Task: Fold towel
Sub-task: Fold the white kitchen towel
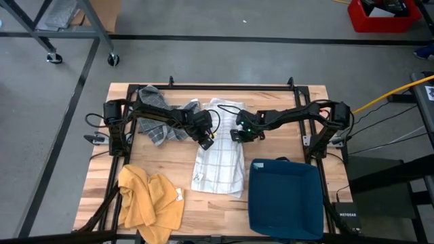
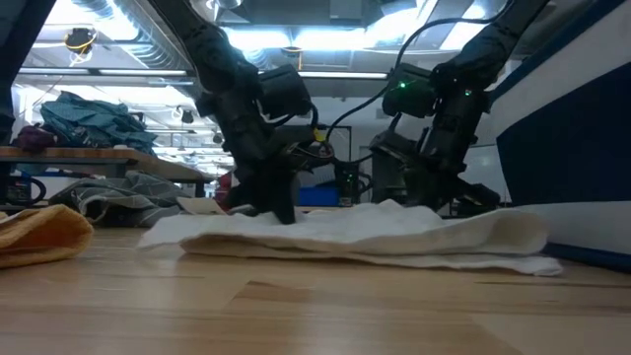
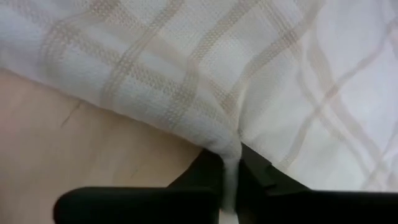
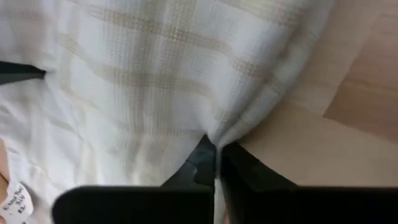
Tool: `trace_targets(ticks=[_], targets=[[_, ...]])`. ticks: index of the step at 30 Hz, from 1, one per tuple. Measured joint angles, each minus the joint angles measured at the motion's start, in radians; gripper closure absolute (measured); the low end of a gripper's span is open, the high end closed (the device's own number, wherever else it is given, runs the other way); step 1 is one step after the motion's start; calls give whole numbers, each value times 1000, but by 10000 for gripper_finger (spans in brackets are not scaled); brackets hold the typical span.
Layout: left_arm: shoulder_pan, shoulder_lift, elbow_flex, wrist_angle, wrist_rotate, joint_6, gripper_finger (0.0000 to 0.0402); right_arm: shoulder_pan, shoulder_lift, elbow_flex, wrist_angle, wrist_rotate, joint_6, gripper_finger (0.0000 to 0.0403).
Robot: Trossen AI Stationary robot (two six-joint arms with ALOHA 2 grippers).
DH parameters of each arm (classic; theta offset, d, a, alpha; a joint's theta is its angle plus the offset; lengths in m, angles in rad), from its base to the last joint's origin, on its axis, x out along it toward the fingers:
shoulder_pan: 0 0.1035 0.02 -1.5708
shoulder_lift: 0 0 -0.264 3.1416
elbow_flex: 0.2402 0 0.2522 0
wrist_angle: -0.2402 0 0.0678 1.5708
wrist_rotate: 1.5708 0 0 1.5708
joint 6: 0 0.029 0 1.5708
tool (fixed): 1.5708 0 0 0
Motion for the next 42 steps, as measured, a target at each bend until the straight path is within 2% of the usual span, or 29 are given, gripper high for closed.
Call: trace_targets(ticks=[4,10,14,18,22,33,38,42], targets=[[0,-29,-2,-58,2,32,394,-1,0,0,-6,-50,-34,385],[1,-119,-3,-145,7,52,396,-1,-3,0,7,-214,-58,393],[3,-183,-4,-177,2,41,397,-1,-32,0,102,-294,-54,398],[3,-248,-3,-172,0,24,399,-3,-92,0,225,-312,-23,398],[6,-319,-3,-171,-1,16,398,-3,-178,0,290,-277,-19,399],[33,-583,-2,-163,-64,-39,399,1,-472,0,302,-98,-1,399],[-5,-685,-2,-163,-82,-75,400,73,-557,0,337,-42,21,399],[-56,-742,-1,-160,-113,-83,400,160,-576,1,407,-3,28,399]])
